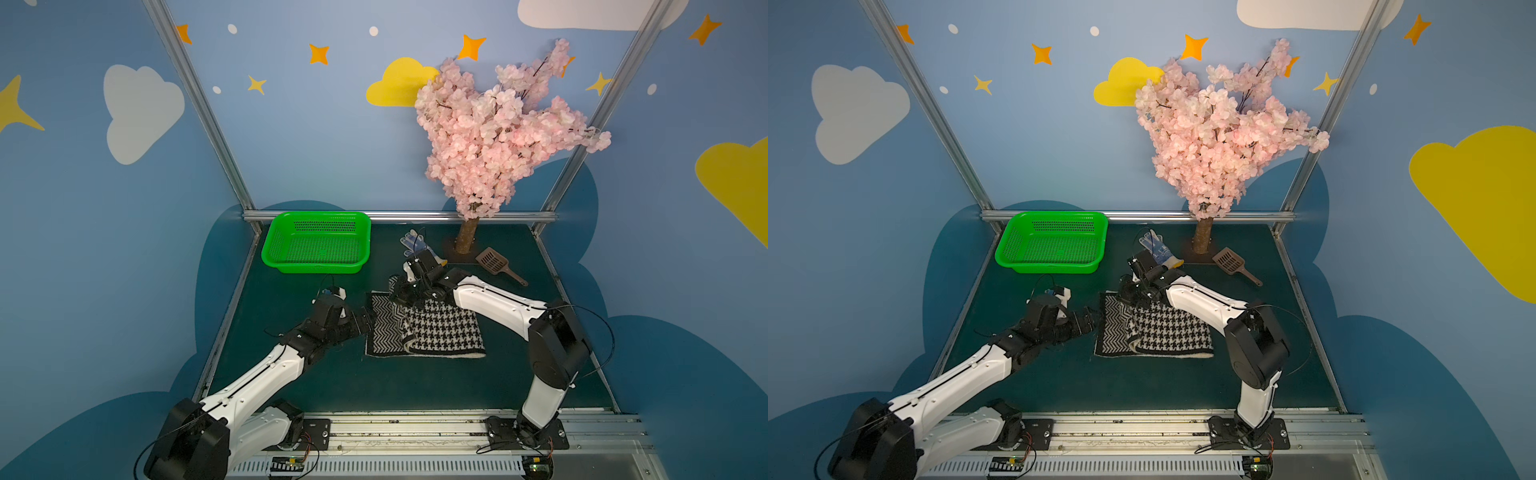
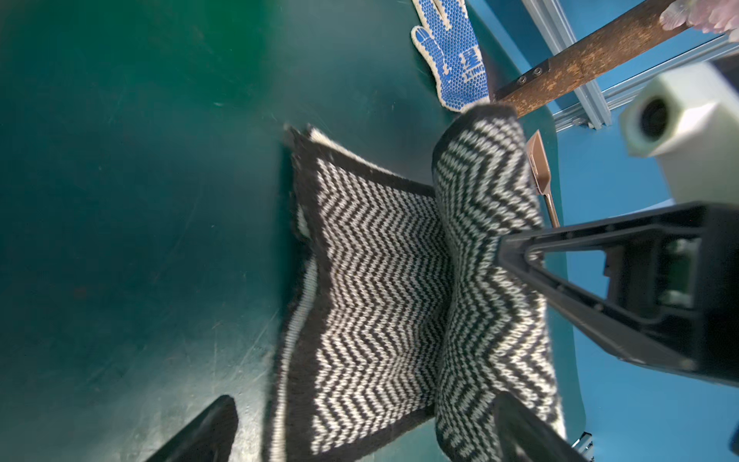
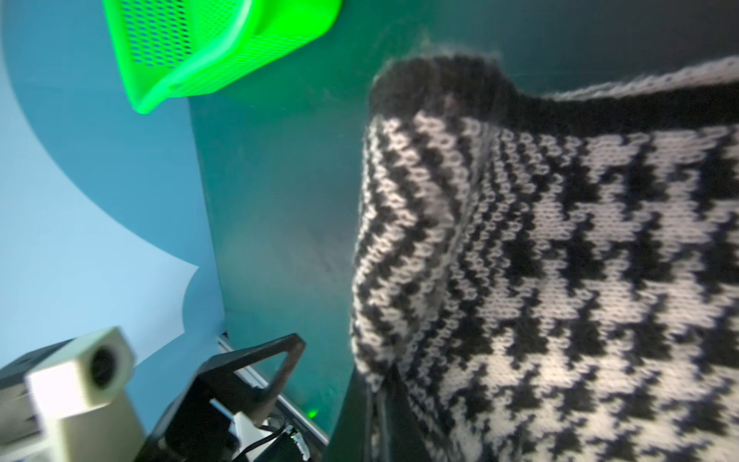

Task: Roll up the scarf and place it into the basket
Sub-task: Fold the scarf at the center of the board.

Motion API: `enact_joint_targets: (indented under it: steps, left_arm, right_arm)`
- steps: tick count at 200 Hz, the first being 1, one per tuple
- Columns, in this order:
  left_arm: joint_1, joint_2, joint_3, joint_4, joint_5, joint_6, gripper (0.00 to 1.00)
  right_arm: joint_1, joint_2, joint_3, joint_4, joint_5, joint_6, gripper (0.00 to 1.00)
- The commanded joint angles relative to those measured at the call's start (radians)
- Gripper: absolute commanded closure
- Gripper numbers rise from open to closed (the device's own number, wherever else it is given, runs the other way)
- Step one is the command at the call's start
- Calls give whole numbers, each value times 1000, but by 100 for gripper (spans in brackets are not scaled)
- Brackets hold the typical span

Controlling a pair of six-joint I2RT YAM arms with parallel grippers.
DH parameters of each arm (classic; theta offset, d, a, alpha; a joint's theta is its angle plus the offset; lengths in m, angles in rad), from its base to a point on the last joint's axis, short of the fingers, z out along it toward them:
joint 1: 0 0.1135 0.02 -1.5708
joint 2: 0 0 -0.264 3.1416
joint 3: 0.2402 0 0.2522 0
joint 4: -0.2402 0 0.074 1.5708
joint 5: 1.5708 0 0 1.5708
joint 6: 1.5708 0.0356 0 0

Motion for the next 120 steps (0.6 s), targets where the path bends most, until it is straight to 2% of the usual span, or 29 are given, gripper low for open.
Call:
enact_joint_targets:
  steps: [1,47,73,100,111,120]
  left_arm:
    - [4,-15,-11,35,6,-8,0]
    - [5,-7,-46,75,24,-23,0]
    - [5,-44,-64,61,11,-29,0]
    - [3,-114,-69,21,-12,-31,0]
    - [2,-136,-69,10,-14,-31,0]
    - [2,-147,-70,6,-7,-33,0]
  right_arm:
    - [18,59,7,62,-32,38,100]
    - [48,164,14,215,-36,96,100]
    - [57,201,-7,402,-86,141,90]
    - [47,190,-70,588,-111,176,44]
    - [40,174,-76,603,-112,173,32]
    - [31,156,-79,601,-110,165,29]
